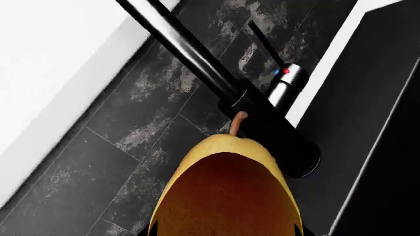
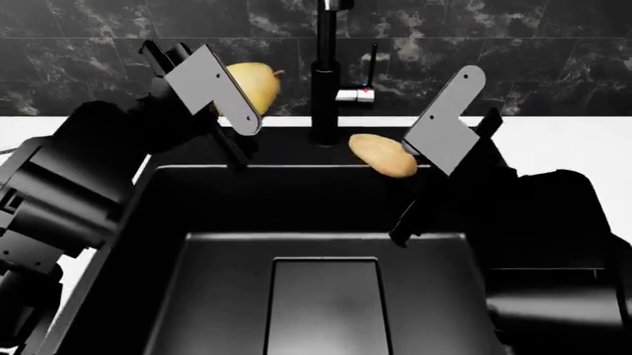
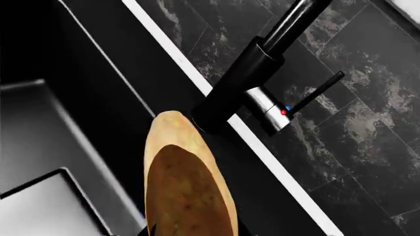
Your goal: Pick up the fruits and vegetables and place them in the sink. Turn on the sink faucet to wash them. Then turn the sink off and put them in the tray.
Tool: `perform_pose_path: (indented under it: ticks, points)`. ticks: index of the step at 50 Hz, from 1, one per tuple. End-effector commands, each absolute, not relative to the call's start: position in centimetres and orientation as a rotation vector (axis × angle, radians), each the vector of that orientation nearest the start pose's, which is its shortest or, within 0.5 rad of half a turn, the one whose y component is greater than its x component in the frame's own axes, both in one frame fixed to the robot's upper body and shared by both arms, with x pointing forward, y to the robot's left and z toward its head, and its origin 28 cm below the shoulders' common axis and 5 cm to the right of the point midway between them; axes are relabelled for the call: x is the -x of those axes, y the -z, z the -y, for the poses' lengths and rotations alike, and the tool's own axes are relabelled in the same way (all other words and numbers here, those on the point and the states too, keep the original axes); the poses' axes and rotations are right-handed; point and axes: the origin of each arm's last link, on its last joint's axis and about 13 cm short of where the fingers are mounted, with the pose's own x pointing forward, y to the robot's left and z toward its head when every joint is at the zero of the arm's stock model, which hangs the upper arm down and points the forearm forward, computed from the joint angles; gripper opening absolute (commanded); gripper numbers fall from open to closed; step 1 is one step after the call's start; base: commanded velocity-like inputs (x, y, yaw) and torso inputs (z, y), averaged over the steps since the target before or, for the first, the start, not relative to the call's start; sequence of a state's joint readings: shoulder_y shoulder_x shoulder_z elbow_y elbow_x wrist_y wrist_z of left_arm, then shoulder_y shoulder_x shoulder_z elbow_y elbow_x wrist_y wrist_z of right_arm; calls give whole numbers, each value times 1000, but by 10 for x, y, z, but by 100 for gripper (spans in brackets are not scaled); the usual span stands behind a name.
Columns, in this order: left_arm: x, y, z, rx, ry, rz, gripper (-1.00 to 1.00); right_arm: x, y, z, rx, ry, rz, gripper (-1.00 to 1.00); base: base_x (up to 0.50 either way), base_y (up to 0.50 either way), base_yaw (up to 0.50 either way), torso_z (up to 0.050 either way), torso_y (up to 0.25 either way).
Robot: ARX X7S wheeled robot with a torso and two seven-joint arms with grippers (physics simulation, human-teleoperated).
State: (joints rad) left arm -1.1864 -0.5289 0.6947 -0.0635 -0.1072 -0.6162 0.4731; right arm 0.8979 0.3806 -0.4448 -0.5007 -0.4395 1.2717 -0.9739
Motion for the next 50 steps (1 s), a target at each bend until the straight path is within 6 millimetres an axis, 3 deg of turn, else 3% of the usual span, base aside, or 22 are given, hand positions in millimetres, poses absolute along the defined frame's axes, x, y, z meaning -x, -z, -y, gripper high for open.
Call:
perform_pose_path:
  ticks: [1, 18, 42, 50]
  points:
    - [-359, -286, -261, -762, 458, 95, -100, -272, -263, 146, 648, -415, -100, -100, 0, 0, 0, 0, 250]
    - [-358, -288, -262, -748, 442, 126, -100, -271, -264, 142, 624, -378, -87, -100, -15, 0, 0, 1, 225]
    - [-342, -297, -257, -721, 203, 239, -100, -271, -275, 137, 492, -237, -32, -100, -498, 0, 0, 0, 0]
    - [-330, -289, -255, -633, 142, 311, -100, -266, -281, 135, 409, -157, 80, -100, -500, 0, 0, 0, 0]
